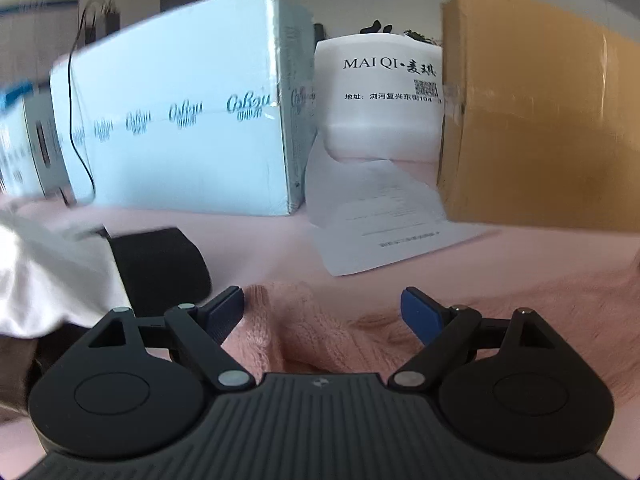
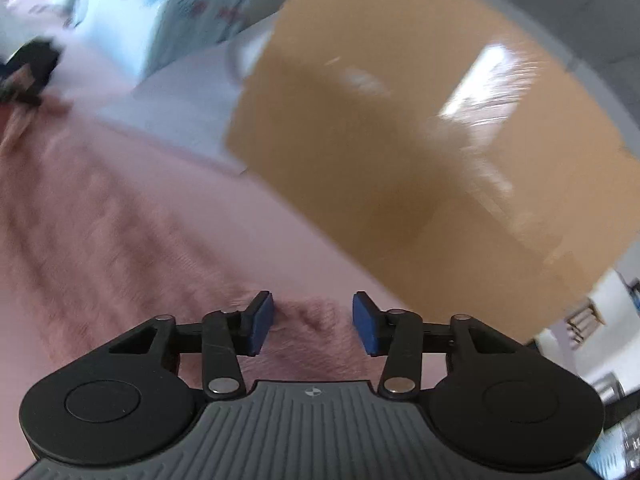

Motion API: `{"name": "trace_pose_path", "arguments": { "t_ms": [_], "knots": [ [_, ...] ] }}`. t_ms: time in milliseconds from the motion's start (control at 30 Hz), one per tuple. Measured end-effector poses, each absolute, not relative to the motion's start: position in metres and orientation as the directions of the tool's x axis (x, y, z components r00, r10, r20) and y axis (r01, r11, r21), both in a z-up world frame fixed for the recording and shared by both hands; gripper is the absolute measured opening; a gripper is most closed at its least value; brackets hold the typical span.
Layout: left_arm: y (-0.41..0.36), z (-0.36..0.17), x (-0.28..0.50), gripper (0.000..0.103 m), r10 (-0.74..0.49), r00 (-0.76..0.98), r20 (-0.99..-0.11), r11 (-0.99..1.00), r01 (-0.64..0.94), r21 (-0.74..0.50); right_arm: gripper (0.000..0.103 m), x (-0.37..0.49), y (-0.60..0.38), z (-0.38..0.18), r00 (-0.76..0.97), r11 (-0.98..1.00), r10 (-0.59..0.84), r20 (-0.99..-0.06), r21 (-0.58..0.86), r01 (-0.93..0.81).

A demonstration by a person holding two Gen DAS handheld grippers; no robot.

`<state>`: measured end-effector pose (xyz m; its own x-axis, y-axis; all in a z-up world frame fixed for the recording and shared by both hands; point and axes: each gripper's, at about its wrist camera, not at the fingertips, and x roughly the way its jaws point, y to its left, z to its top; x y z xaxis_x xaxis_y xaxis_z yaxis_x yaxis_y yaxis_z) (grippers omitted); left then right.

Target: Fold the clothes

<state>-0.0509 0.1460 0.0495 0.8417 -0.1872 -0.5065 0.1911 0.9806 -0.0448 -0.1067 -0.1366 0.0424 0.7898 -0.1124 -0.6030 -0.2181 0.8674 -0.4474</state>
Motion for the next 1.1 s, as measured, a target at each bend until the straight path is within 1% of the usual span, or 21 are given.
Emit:
{"name": "trace_pose_path", "arguments": {
  "t_ms": [100, 167, 267, 367, 400, 433, 500, 533, 600, 700, 767, 833, 1000, 1067, 1100],
  "knots": [
    [0.151, 0.052, -0.049, 0.084, -0.211, 0.834, -0.509, 0.977, 0.193, -0.088, 0.039, -0.119, -0.139, 0.055, 0.771, 0.874, 0.072, -0.633, -0.333, -0.355],
    [0.153, 0.053, -0.056, 0.084, -0.215, 0.838, -0.502, 0.976, 0.194, -0.095, 0.039, -0.122, -0.14, 0.059, 0.768, 0.879, 0.128, -0.628, -0.287, -0.381],
    [0.149, 0.052, -0.061, 0.084, -0.219, 0.84, -0.496, 0.975, 0.205, -0.083, 0.039, -0.11, -0.14, 0.054, 0.78, 0.89, 0.06, -0.623, -0.32, -0.324],
    [0.142, 0.047, -0.06, 0.084, -0.204, 0.84, -0.504, 0.977, 0.209, -0.047, 0.039, -0.096, -0.149, 0.038, 0.723, 0.9, 0.085, -0.685, -0.26, -0.351],
    [0.139, 0.046, -0.059, 0.084, -0.197, 0.838, -0.508, 0.977, 0.209, -0.033, 0.036, -0.095, -0.152, 0.034, 0.712, 0.904, 0.106, -0.694, -0.231, -0.36],
    [0.138, 0.044, -0.058, 0.084, -0.193, 0.837, -0.512, 0.978, 0.209, -0.026, 0.025, -0.095, -0.156, 0.032, 0.709, 0.915, 0.117, -0.695, -0.203, -0.35],
    [0.14, 0.043, -0.057, 0.084, -0.19, 0.828, -0.527, 0.978, 0.206, -0.03, 0.009, -0.1, -0.163, 0.035, 0.711, 0.936, 0.135, -0.69, -0.146, -0.32],
    [0.141, 0.042, -0.056, 0.084, -0.191, 0.825, -0.531, 0.978, 0.203, -0.035, 0.007, -0.109, -0.164, 0.038, 0.727, 0.942, 0.133, -0.674, -0.141, -0.304],
    [0.145, 0.043, -0.054, 0.084, -0.195, 0.82, -0.538, 0.979, 0.194, -0.059, 0.006, -0.129, -0.162, 0.049, 0.766, 0.941, 0.135, -0.628, -0.161, -0.298],
    [0.151, 0.045, -0.054, 0.084, -0.198, 0.825, -0.53, 0.98, 0.177, -0.091, 0.006, -0.151, -0.153, 0.066, 0.806, 0.945, 0.18, -0.564, -0.129, -0.302],
    [0.153, 0.046, -0.055, 0.084, -0.197, 0.83, -0.522, 0.98, 0.173, -0.096, 0.006, -0.18, -0.149, 0.08, 0.832, 0.936, 0.216, -0.511, -0.134, -0.325],
    [0.153, 0.048, -0.058, 0.084, -0.189, 0.843, -0.504, 0.982, 0.166, -0.09, 0.006, -0.201, -0.146, 0.087, 0.84, 0.929, 0.242, -0.485, -0.135, -0.345],
    [0.158, 0.053, -0.065, 0.084, -0.182, 0.862, -0.474, 0.983, 0.153, -0.101, 0.006, -0.27, -0.134, 0.086, 0.816, 0.889, 0.338, -0.468, -0.125, -0.44],
    [0.164, 0.058, -0.071, 0.084, -0.205, 0.871, -0.448, 0.978, 0.165, -0.127, 0.006, -0.294, -0.127, 0.08, 0.789, 0.865, 0.384, -0.48, -0.114, -0.489],
    [0.166, 0.061, -0.078, 0.084, -0.196, 0.887, -0.419, 0.979, 0.156, -0.128, 0.006, -0.315, -0.121, 0.072, 0.769, 0.845, 0.413, -0.487, -0.109, -0.523]
  ]
}}
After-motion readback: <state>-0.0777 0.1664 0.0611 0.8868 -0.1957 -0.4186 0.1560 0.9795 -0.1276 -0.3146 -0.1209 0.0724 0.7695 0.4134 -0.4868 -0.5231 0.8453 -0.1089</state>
